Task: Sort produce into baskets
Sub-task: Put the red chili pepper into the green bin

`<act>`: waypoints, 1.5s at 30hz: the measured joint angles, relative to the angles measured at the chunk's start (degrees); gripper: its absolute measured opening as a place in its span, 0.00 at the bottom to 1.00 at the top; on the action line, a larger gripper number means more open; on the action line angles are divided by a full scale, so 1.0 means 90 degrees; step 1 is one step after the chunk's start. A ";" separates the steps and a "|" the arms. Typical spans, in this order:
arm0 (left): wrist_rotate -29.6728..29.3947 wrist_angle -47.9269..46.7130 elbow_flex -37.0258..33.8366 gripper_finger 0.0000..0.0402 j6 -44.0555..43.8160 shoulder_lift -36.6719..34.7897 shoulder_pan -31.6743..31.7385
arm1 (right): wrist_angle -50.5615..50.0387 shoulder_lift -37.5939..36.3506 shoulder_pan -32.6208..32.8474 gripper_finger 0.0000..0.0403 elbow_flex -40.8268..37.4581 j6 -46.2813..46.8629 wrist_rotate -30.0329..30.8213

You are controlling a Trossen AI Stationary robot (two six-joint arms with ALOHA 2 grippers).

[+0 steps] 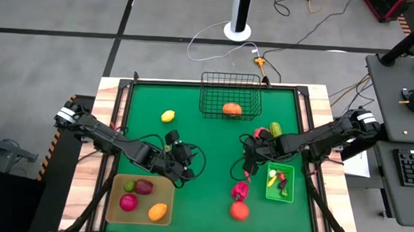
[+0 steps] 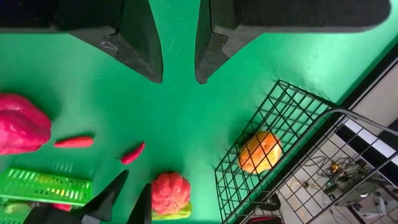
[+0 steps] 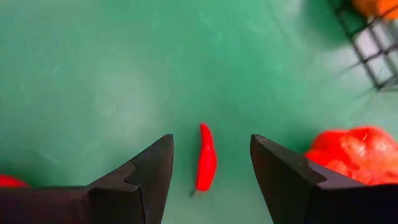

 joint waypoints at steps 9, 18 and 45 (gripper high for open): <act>0.0015 -0.0450 0.0000 0.19 -0.0189 0.0000 0.0000 | -0.0418 -0.0002 0.0000 0.51 0.0000 0.0442 -0.0369; 0.0012 -0.0442 -0.0002 0.19 -0.0217 0.0000 0.0000 | -0.0347 -0.0005 0.0000 0.51 0.0000 0.0447 -0.0198; 0.0000 -0.0437 -0.0002 0.19 -0.0361 0.0000 0.0000 | -0.0537 0.0087 0.0000 0.51 0.0019 0.0482 -0.0652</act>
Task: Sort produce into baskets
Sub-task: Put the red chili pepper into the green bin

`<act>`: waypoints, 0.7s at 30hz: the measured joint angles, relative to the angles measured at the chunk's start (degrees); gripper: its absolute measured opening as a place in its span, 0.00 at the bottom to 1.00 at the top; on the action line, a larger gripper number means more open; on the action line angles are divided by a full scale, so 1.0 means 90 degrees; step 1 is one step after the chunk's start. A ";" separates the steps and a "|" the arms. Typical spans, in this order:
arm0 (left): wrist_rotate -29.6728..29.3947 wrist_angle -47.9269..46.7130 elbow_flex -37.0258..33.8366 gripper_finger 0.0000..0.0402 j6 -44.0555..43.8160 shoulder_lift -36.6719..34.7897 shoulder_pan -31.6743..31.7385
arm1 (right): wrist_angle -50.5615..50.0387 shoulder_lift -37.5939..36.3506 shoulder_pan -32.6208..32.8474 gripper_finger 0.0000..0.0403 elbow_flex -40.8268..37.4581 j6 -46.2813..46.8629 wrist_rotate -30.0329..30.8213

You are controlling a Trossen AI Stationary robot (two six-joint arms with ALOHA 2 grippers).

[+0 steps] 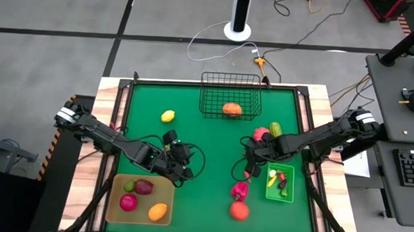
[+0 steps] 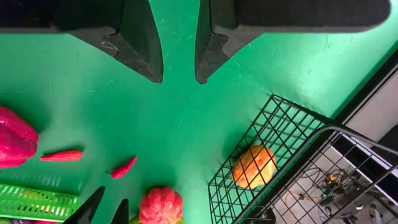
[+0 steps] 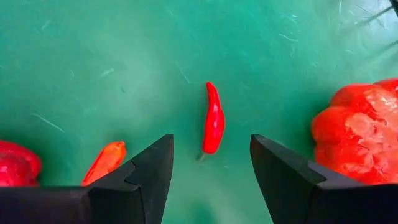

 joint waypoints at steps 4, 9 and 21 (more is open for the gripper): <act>-0.0005 0.0010 -0.0010 0.19 -0.0001 0.0000 0.0000 | 0.0144 0.0048 0.0000 0.51 0.0002 -0.0323 0.0001; -0.0005 0.0024 -0.0012 0.19 -0.0001 0.0000 0.0000 | 0.0426 0.0209 -0.0002 0.51 0.0005 -0.0547 0.0018; -0.0005 0.0022 -0.0052 0.19 -0.0004 0.0000 0.0000 | 0.0523 0.1297 -0.0050 0.51 0.0002 -0.0702 0.0268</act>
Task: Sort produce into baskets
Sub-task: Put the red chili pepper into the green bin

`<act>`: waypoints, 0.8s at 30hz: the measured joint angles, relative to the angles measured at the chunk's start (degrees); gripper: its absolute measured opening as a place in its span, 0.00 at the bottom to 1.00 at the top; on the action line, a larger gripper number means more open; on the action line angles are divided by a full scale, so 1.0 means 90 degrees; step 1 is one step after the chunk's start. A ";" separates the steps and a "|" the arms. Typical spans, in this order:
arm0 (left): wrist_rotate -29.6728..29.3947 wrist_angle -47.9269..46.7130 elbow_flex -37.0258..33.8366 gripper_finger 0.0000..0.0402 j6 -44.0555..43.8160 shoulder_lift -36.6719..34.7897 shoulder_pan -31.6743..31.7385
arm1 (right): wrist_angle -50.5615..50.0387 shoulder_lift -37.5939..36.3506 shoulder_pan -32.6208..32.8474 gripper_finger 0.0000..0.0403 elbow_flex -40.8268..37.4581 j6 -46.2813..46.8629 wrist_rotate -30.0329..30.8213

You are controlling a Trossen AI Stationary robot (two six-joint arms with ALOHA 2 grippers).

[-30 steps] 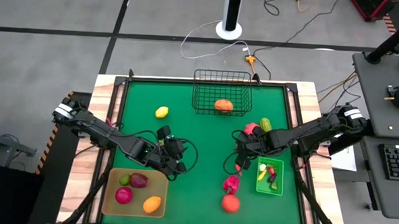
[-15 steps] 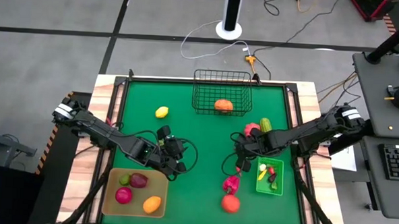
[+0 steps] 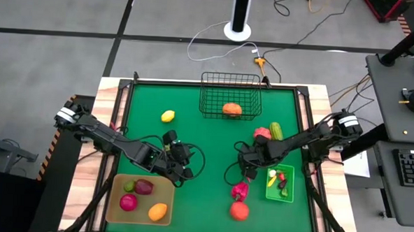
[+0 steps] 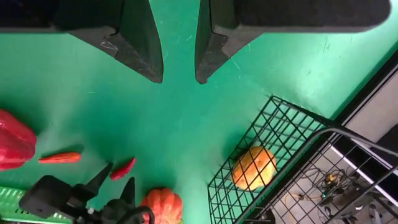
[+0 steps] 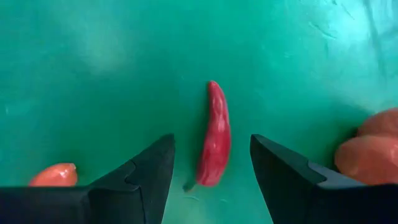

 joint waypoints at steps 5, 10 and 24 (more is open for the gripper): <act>0.0000 -0.0001 -0.0009 0.19 0.0000 0.0000 0.0000 | 0.0014 0.0111 -0.0001 0.46 0.0017 -0.0084 0.0010; -0.0012 -0.0001 -0.0009 0.19 0.0000 0.0000 0.0000 | -0.0055 -0.0006 -0.0034 0.31 -0.0004 -0.0132 -0.0006; -0.0015 0.0004 -0.0012 0.19 0.0000 0.0000 0.0000 | -0.0026 -0.0195 -0.0065 0.04 -0.0002 -0.0348 0.0000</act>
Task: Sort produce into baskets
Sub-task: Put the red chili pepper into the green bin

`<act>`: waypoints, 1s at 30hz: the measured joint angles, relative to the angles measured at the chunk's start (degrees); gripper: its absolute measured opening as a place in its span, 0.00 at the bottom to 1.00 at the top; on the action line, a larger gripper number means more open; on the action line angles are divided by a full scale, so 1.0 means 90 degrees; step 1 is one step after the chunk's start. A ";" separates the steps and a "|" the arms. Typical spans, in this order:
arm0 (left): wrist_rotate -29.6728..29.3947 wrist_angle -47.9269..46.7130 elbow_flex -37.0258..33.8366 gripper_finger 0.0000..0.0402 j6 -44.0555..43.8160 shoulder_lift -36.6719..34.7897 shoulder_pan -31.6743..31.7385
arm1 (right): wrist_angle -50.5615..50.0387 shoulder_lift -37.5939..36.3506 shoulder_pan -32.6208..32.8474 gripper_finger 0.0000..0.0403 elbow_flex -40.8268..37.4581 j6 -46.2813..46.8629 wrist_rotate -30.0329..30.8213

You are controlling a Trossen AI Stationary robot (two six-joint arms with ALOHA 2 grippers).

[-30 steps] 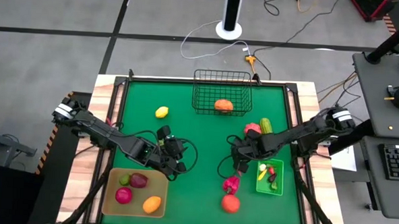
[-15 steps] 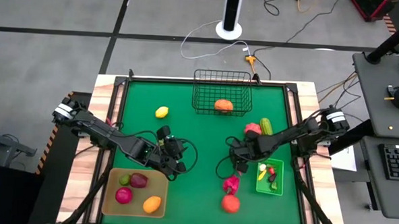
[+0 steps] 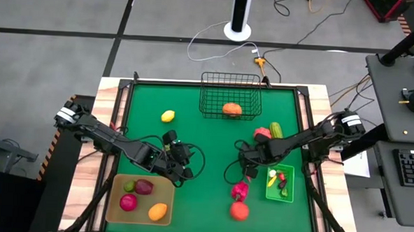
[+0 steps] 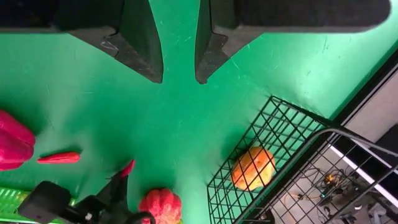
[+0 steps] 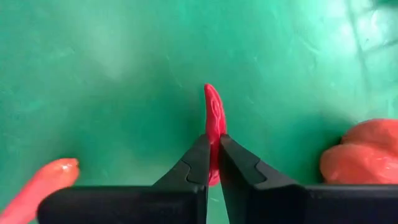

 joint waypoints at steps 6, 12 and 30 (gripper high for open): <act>0.0000 -0.0004 -0.0002 0.19 0.0000 0.0000 0.0000 | -0.0043 -0.0484 0.0004 0.04 0.0177 -0.0048 -0.0047; 0.0000 -0.0004 -0.0002 0.19 0.0000 0.0000 0.0000 | -0.0172 -0.1199 0.0065 0.04 0.0332 0.0002 -0.0811; 0.0000 0.0002 -0.0002 0.19 0.0002 0.0000 0.0000 | -0.1761 -0.2442 0.1423 0.04 0.0332 0.2538 -0.2512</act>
